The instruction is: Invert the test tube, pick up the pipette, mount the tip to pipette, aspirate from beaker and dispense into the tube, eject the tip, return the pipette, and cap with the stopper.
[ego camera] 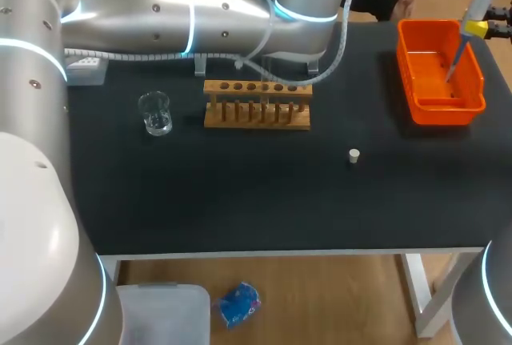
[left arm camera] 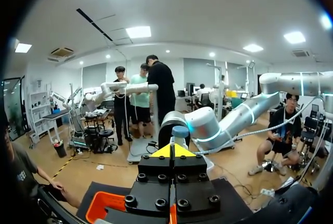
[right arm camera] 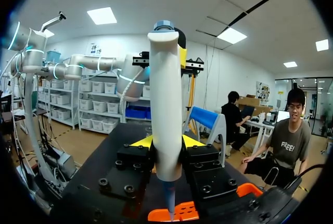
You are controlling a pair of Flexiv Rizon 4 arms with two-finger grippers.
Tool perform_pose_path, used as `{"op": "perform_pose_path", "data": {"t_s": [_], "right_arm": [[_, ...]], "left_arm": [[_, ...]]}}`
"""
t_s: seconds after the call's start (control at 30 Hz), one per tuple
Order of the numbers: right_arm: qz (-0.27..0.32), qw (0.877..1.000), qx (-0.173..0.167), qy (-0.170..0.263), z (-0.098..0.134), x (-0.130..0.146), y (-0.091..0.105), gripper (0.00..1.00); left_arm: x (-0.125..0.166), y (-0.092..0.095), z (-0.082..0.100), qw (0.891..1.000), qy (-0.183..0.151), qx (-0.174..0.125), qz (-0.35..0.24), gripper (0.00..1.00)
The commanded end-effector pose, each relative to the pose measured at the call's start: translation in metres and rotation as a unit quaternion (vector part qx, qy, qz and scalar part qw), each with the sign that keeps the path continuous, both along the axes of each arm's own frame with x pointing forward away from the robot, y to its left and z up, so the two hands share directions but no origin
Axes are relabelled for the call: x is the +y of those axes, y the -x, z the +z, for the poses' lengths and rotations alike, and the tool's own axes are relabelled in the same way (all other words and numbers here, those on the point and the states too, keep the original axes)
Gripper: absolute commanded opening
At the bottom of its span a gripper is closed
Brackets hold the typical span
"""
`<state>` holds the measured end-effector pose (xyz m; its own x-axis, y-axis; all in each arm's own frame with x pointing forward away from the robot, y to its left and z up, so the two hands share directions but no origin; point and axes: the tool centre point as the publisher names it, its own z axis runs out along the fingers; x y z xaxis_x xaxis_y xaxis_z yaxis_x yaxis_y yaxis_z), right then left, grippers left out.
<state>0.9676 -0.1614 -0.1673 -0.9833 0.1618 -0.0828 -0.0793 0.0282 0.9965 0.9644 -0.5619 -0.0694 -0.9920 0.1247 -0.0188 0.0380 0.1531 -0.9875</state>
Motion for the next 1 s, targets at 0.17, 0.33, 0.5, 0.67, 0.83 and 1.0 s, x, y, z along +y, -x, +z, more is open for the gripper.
{"op": "perform_pose_path", "data": {"t_s": [0.17,0.33,0.5,0.67,0.83,1.0], "right_arm": [[0.001,1.0,0.0,0.001,0.009,0.001,-0.001,0.0],[0.001,1.0,0.0,0.001,0.009,0.001,-0.001,0.0],[0.001,1.0,0.0,0.001,0.009,0.001,-0.001,0.0],[0.001,1.0,0.0,0.001,0.009,0.001,-0.001,0.0],[0.001,1.0,0.0,0.001,0.009,0.001,-0.001,0.0],[0.001,1.0,0.0,0.001,0.009,0.001,-0.001,0.0]], "left_arm": [[-0.005,0.004,-0.018,1.0,0.005,0.004,0.001,0.0],[-0.007,0.002,-0.018,1.0,0.006,0.005,0.0,0.0],[-0.005,0.0,-0.015,1.0,0.006,0.002,0.001,0.0],[-0.003,-0.001,-0.007,1.0,0.007,-0.004,0.007,0.0],[0.0,-0.002,0.002,1.0,0.006,-0.015,0.012,0.0],[0.004,-0.006,0.012,1.0,0.003,-0.024,0.017,0.0]]}}
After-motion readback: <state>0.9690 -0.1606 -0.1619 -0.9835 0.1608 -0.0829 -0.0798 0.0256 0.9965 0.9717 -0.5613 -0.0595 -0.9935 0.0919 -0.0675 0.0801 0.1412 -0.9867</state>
